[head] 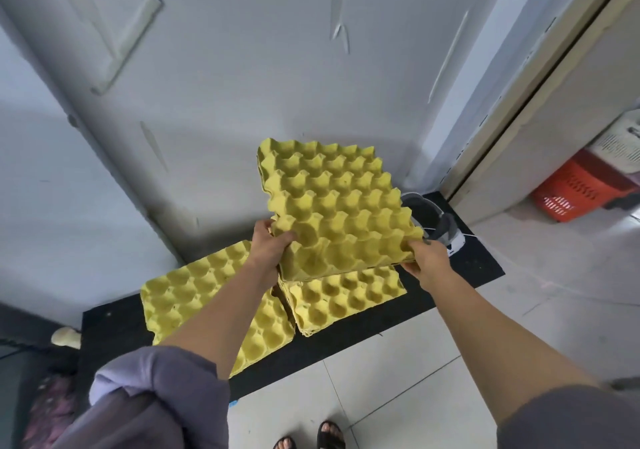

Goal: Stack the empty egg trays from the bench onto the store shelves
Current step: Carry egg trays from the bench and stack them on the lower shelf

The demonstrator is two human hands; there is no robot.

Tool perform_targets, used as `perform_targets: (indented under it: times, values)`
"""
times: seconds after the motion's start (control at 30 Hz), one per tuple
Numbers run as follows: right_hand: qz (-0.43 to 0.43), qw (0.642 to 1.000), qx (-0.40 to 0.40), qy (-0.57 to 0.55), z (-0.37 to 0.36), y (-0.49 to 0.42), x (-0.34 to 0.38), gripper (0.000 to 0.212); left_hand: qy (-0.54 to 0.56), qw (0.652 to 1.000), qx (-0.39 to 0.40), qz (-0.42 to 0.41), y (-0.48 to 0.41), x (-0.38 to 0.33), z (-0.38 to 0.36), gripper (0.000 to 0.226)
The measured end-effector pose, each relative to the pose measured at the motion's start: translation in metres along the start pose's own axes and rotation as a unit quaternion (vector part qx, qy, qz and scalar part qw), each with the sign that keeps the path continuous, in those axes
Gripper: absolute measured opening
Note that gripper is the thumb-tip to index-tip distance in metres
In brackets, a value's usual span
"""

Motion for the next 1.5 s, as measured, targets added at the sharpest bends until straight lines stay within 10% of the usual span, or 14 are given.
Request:
perform_targets:
  times: [0.4,0.67,1.5]
  values:
    - [0.071,0.991,0.075,-0.087,-0.017,0.065,0.032,0.024,-0.077,0.995,-0.035,-0.056,0.041,-0.038,0.065,0.055]
    - [0.137,0.970,0.146,-0.137,-0.012,0.157,0.039,0.028,-0.197,0.942,-0.134,-0.235,0.159,-0.052,0.117,0.058]
    - [0.424,0.830,0.361,-0.031,-0.138,0.595,-0.061,0.021,-0.017,0.892,-0.373,-0.254,0.456,-0.011,0.540,0.038]
Point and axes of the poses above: each hand's wrist, its own y-axis away from the middle knuckle, its own z-axis out of the back of the hand, x = y × z, the point moved 7 cm from there along -y, towards the middle knuckle, and after that the axes turned 6 degrees about -x, right-handed, at the moved point
